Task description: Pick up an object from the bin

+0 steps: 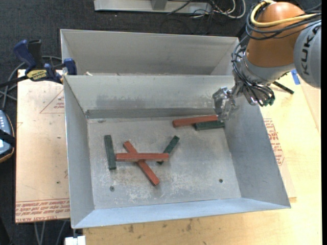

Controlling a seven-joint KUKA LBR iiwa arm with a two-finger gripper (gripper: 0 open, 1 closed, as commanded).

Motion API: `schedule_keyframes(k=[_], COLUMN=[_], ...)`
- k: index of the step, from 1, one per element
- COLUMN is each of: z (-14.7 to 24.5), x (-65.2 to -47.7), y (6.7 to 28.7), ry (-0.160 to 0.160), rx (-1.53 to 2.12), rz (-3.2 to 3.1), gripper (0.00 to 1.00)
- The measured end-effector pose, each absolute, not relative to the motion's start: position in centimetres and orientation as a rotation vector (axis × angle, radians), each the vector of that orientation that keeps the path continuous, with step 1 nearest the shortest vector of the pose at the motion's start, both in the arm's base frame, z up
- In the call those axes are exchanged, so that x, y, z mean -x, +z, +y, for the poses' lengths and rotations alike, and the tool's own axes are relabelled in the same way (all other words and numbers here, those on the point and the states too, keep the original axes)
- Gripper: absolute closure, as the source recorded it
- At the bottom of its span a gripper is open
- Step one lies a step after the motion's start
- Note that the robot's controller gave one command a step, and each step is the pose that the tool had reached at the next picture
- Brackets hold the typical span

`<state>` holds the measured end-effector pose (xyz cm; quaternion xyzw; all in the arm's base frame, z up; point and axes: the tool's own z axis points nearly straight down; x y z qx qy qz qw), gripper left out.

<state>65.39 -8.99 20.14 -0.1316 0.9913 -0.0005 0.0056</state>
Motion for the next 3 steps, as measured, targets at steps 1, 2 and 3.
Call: schedule_keyframes(k=[1, 2, 3], z=[3.0, 2.4, 2.6], x=[-62.0, -62.2, -63.2], y=[14.5, 14.7, 6.6], ry=[0.009, 0.002, 0.004], rx=[0.498, 0.484, 0.478], rz=[3.104, 3.102, 3.109], gripper=[1.00, 0.00, 0.00])
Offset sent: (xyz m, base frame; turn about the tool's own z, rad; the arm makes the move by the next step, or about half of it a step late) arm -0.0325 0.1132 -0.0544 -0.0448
